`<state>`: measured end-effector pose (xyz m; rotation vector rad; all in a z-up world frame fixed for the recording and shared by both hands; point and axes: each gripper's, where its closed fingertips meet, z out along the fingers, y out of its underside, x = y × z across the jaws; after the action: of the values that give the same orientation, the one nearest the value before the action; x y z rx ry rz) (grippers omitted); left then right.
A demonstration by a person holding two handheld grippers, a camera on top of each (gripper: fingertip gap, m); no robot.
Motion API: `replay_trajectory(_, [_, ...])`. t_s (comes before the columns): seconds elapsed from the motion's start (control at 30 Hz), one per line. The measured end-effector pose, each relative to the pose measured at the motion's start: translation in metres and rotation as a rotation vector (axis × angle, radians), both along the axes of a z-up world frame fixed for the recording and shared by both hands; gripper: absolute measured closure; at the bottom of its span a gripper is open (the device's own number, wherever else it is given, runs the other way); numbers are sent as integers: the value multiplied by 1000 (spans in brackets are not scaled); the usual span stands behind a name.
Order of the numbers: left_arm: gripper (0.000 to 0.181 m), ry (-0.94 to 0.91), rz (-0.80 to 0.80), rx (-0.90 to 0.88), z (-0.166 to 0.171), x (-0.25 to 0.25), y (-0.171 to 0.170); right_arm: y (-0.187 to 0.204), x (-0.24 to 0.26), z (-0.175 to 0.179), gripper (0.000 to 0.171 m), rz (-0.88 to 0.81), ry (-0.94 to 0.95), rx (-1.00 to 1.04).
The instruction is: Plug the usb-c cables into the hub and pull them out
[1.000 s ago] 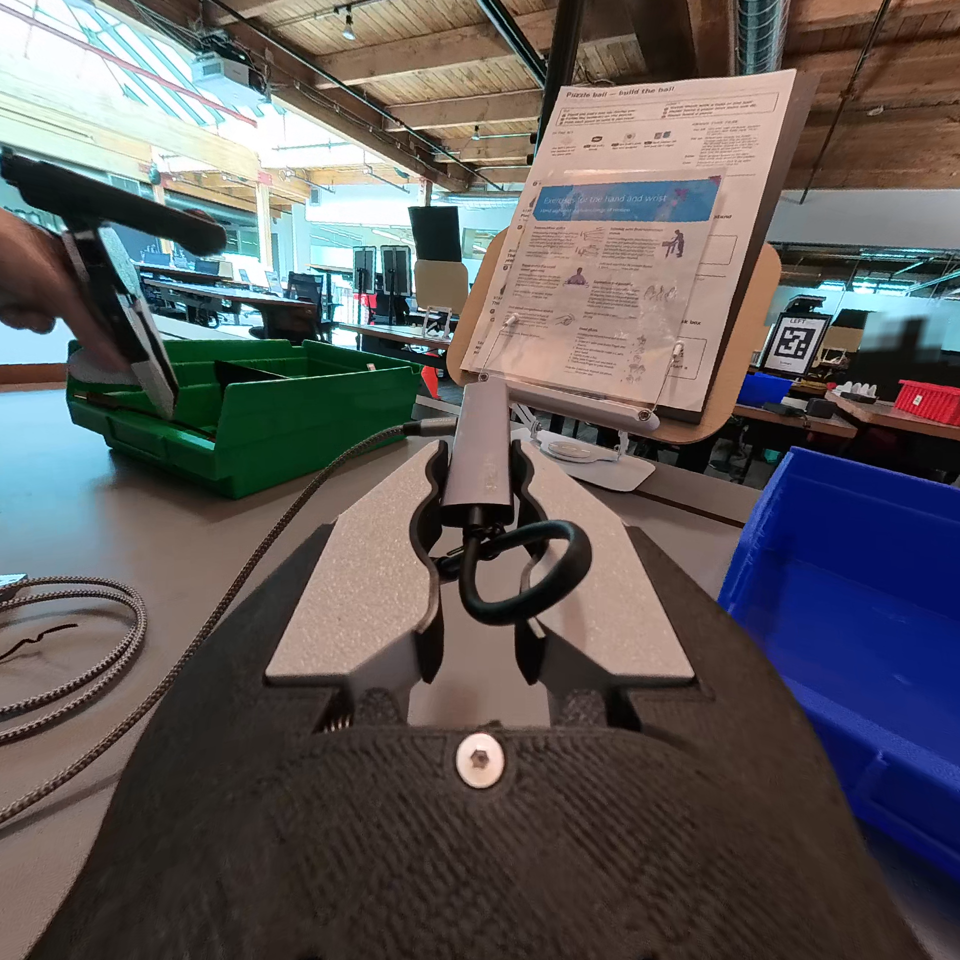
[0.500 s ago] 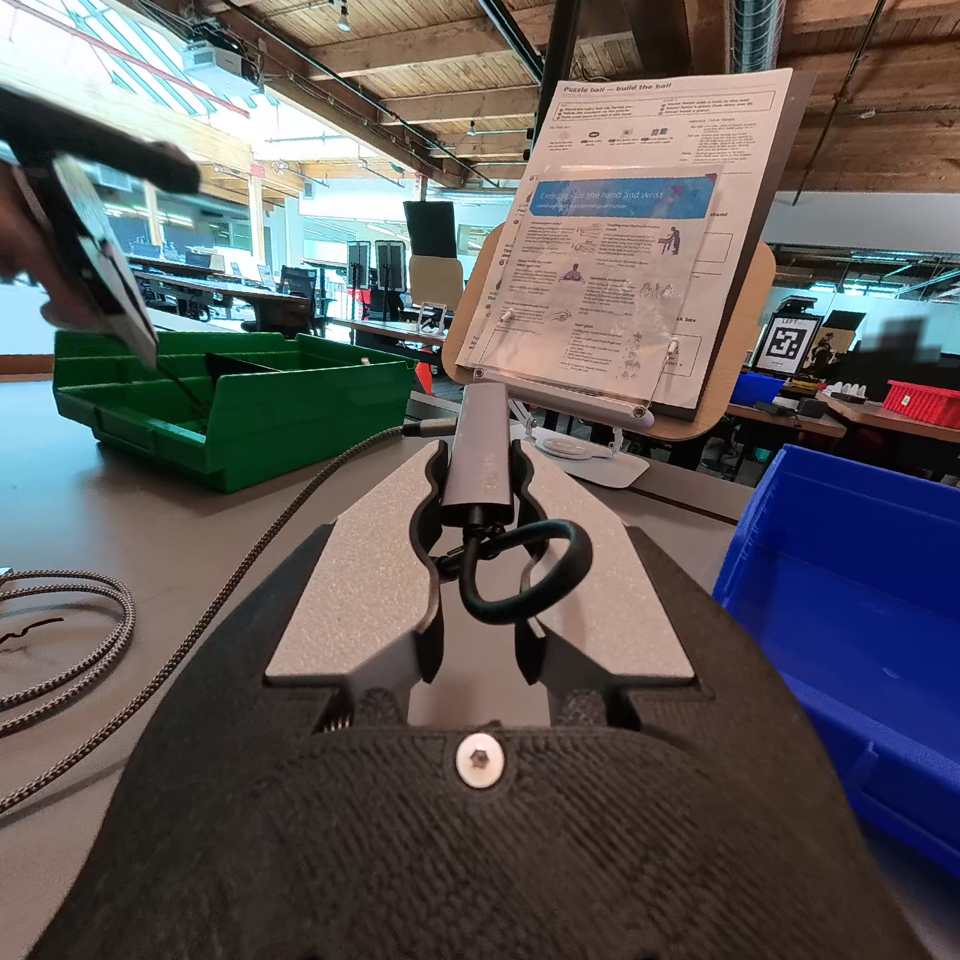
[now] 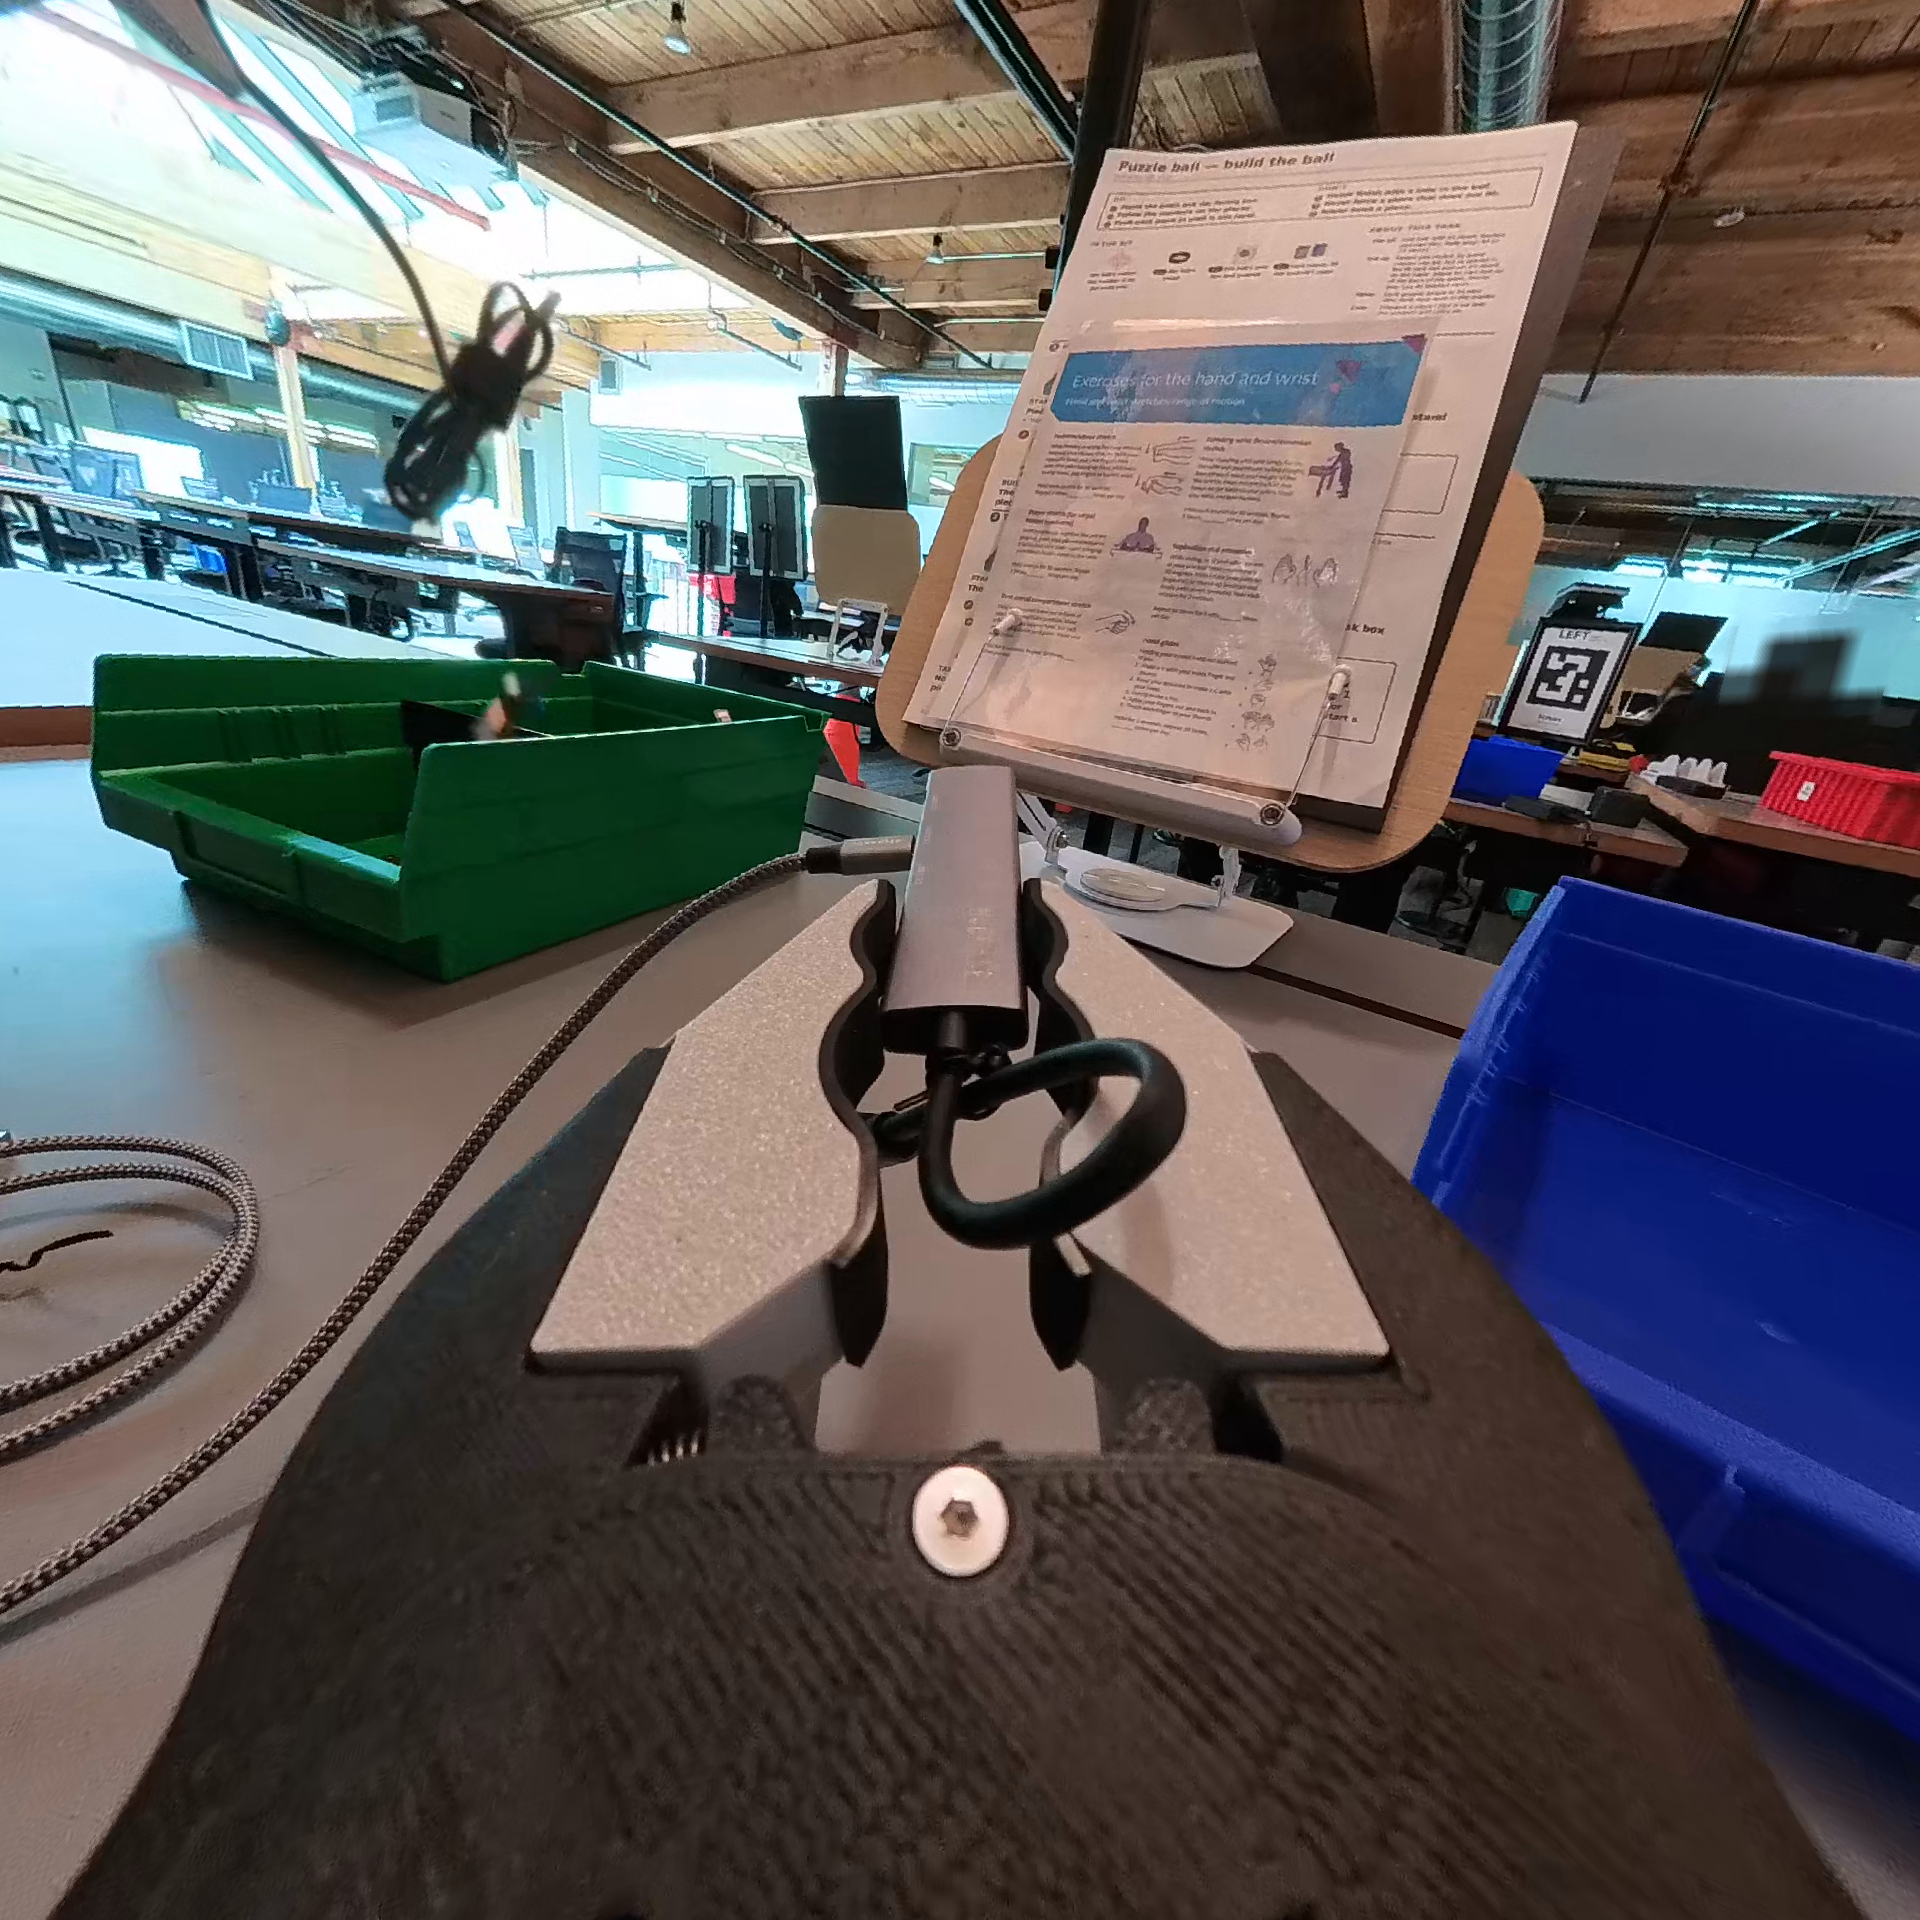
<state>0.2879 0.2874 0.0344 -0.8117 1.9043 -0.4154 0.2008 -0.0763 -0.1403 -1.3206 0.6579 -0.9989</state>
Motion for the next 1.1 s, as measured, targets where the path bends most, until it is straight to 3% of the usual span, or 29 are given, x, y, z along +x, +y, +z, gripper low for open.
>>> replay_trajectory(0.03, [180, -14, -7, 3, 5, -2, -3, -1, 0, 0, 148, -2, 0, 2])
replay_trajectory(0.33, [180, -20, -243, -4, 14, -36, -67, -8, 1, 2, 148, -8, 5, 48])
replay_trajectory(0.5, [180, 14, -603, -61, 2, -67, -138, -16, 3, 3, 148, -12, 13, 105])
replay_trajectory(0.63, [180, -21, -1088, -4, -45, -104, -212, -26, 5, 4, 148, -24, 26, 172])
replay_trajectory(0.73, [180, 75, -1281, -74, -104, -122, -242, -31, 6, 5, 148, -30, 29, 205])
replay_trajectory(0.9, [180, 175, -1176, -98, -199, -103, -239, -32, 5, 5, 148, -31, 24, 201])
replay_trajectory(1.0, [179, 206, -1068, -104, -232, -92, -226, -28, 5, 5, 148, -30, 19, 177])
replay_trajectory(1.1, [171, 395, -996, -113, -258, -104, -212, -27, 5, 4, 148, -30, 19, 167])
